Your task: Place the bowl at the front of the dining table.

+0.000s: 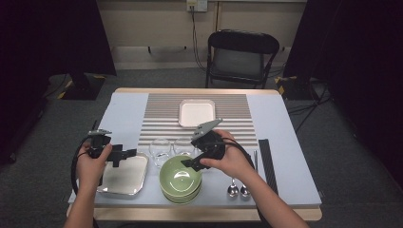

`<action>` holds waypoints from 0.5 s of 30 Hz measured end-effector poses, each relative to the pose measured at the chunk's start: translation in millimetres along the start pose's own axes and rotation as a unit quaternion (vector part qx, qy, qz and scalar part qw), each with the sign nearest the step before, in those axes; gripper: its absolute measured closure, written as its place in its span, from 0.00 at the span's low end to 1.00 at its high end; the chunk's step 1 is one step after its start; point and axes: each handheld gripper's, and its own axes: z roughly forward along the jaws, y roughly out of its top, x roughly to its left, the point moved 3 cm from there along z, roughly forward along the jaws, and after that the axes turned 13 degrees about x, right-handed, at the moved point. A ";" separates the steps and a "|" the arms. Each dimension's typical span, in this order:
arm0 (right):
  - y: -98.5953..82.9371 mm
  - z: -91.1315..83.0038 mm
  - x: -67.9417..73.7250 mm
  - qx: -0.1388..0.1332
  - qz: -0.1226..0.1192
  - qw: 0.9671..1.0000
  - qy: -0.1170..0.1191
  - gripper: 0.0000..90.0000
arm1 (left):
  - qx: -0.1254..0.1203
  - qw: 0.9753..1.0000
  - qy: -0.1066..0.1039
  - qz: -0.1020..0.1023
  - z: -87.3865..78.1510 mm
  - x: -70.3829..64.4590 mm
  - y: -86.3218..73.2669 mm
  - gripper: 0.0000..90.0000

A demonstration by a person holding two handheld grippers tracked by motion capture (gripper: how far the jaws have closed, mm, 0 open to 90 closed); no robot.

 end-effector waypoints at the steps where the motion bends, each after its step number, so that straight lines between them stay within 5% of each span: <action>1: -0.1 0.3 0.2 0.001 0.000 1.000 0.000 0.25 | 0.001 1.000 0.000 0.000 0.0 -0.1 0.0 0.24; 15: -2.0 7.3 2.8 0.002 0.000 1.000 0.020 0.25 | 0.005 1.000 -0.003 0.003 1.6 -0.8 0.0 0.24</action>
